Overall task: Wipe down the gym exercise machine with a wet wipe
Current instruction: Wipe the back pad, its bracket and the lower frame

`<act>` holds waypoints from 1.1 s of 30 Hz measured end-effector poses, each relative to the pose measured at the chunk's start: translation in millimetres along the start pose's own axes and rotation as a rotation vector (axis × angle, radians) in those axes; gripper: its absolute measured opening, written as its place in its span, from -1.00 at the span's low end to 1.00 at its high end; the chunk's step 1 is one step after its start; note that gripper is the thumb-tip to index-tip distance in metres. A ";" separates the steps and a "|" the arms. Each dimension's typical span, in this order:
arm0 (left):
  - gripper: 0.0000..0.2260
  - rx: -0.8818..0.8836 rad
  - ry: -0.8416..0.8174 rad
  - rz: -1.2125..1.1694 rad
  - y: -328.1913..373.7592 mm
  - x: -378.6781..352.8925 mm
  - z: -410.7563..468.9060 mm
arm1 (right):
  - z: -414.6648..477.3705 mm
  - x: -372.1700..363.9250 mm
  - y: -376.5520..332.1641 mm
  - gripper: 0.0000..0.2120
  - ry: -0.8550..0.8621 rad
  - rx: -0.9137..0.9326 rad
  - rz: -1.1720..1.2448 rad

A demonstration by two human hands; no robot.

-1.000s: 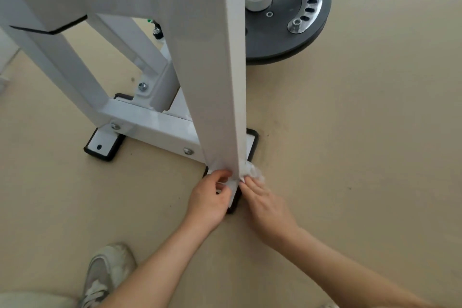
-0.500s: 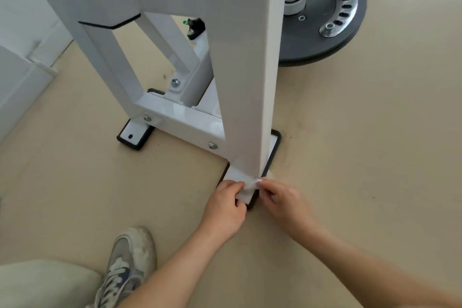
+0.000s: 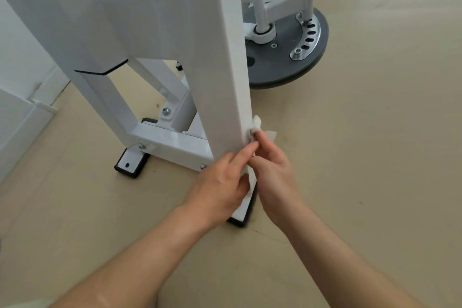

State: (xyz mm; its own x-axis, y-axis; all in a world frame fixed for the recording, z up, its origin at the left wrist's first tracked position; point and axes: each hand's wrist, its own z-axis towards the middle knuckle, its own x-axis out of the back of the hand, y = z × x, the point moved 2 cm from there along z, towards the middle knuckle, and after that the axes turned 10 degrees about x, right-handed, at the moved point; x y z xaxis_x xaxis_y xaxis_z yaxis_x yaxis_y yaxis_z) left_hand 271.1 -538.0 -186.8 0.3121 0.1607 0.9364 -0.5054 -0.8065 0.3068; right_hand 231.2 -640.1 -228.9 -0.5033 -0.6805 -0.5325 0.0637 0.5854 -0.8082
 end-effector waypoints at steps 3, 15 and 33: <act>-0.46 0.020 0.069 -0.065 12.6 16.7 8.6 | 2.2 7.3 -8.1 -0.80 0.157 -0.005 0.162; -0.54 -0.118 0.268 -0.036 5.1 43.4 8.3 | 6.0 -29.8 10.2 -0.47 0.221 0.172 -0.329; -0.46 -0.149 0.343 -0.132 10.1 120.0 10.7 | 37.2 -86.4 -100.6 -0.68 -0.210 1.569 -0.974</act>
State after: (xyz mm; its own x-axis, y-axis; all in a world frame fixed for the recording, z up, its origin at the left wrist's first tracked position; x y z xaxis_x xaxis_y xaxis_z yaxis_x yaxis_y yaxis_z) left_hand 312.0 -533.0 -73.1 0.1081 0.4588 0.8819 -0.5976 -0.6789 0.4265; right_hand 300.4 -656.7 -110.9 -0.7534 -0.5927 0.2848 0.5547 -0.8055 -0.2086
